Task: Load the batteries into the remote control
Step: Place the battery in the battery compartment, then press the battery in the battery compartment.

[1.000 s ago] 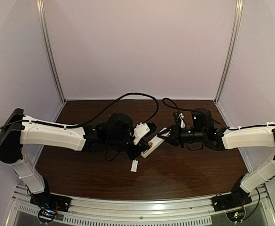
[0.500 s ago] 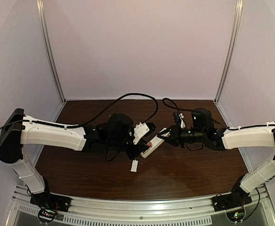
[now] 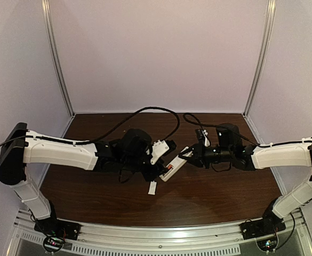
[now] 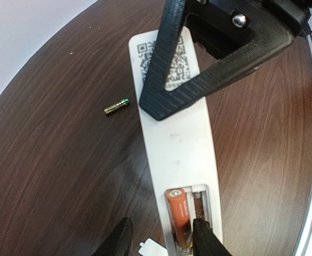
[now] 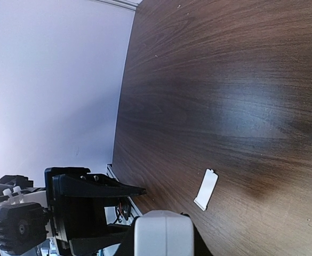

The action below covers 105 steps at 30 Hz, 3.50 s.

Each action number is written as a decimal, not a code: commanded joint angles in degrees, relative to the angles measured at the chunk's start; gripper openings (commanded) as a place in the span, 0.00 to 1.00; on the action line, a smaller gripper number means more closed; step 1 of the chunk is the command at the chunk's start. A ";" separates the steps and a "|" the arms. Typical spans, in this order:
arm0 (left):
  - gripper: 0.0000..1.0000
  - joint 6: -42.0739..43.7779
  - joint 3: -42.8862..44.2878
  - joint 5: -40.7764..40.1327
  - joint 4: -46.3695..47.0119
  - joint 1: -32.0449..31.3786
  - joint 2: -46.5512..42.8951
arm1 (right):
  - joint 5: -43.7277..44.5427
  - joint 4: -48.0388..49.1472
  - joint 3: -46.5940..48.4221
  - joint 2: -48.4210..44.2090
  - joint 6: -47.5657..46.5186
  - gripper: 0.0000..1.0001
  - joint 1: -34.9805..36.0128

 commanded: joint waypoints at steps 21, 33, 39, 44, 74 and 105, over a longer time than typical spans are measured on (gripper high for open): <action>0.46 -1.29 -10.16 22.19 11.80 8.58 -13.00 | -3.36 -3.11 4.38 2.25 -7.75 0.00 0.39; 0.37 29.11 -16.89 19.68 5.89 1.85 -24.31 | -11.86 -19.73 12.15 4.48 -18.88 0.00 1.82; 0.29 34.85 -13.81 18.49 1.68 -1.59 -21.85 | -14.18 -25.29 15.87 6.46 -20.04 0.00 4.23; 0.27 36.57 -12.23 16.89 1.27 -3.18 -19.20 | -14.36 -27.99 18.29 8.12 -21.04 0.00 6.30; 0.19 37.72 -10.15 16.23 -1.37 -4.52 -13.02 | -14.72 -26.65 20.53 9.88 -19.54 0.00 9.47; 0.08 39.57 -9.75 12.11 -7.44 -6.48 -8.70 | -15.41 -26.99 22.12 8.39 -19.86 0.00 9.69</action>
